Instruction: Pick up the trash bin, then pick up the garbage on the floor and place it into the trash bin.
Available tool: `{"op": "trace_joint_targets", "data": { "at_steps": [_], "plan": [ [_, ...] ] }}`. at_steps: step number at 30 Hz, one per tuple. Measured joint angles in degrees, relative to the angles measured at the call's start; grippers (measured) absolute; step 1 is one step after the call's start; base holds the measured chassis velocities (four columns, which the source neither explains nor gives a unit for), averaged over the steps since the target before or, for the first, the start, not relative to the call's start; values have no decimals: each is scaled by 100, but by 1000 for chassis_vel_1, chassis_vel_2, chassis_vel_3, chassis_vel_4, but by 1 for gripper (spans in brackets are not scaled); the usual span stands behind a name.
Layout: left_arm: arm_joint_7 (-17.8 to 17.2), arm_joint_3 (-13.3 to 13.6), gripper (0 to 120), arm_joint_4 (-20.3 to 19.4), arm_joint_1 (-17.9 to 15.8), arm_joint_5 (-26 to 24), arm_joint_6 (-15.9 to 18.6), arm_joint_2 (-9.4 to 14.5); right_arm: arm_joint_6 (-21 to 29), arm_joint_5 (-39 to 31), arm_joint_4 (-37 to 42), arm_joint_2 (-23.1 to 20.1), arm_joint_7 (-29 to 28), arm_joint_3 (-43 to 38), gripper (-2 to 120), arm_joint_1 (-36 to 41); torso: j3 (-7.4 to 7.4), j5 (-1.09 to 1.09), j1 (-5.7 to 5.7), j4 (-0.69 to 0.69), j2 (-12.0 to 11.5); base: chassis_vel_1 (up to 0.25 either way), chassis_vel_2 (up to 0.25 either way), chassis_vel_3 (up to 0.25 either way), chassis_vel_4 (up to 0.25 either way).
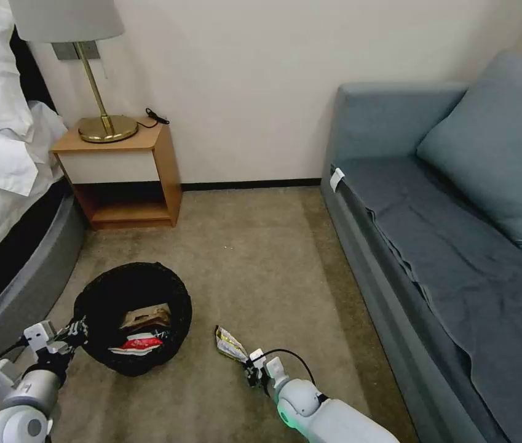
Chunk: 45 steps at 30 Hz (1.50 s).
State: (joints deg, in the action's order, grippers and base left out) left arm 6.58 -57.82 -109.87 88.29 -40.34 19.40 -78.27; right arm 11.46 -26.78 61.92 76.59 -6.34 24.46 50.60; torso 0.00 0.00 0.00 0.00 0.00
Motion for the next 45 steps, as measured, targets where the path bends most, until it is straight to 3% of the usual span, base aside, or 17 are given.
{"op": "trace_joint_targets", "data": {
  "at_steps": [3,14,27,32,40,45],
  "plan": [
    [-1,1,5,-3,0,0,4,0,-20,0,-2,8,-5,-32,0,-1,0,0,0,0,0,0,0,0,0],
    [-11,52,5,-9,0,-4,22,6,-44,-166,317,-33,-210,-356,0,-133,0,0,0,0,0,0,0,0,0],
    [-39,239,5,-74,-20,-74,102,32,103,-703,2010,-516,-1050,-1043,0,-790,0,0,0,0,0,0,0,0,0],
    [-61,319,5,-94,-19,-110,139,3,110,-899,2499,-681,-1115,-1076,0,-1023,0,0,0,0,0,0,0,0,0],
    [-137,474,5,-152,-19,-225,250,-70,122,-1339,3962,-1106,-1019,-533,0,-1171,0,0,0,-1,0,0,0,0,0],
    [-169,525,5,-168,-21,-259,289,-108,183,-1213,4324,-1155,-967,-51,0,-1063,0,0,0,0,0,0,0,0,0]
  ]
}}
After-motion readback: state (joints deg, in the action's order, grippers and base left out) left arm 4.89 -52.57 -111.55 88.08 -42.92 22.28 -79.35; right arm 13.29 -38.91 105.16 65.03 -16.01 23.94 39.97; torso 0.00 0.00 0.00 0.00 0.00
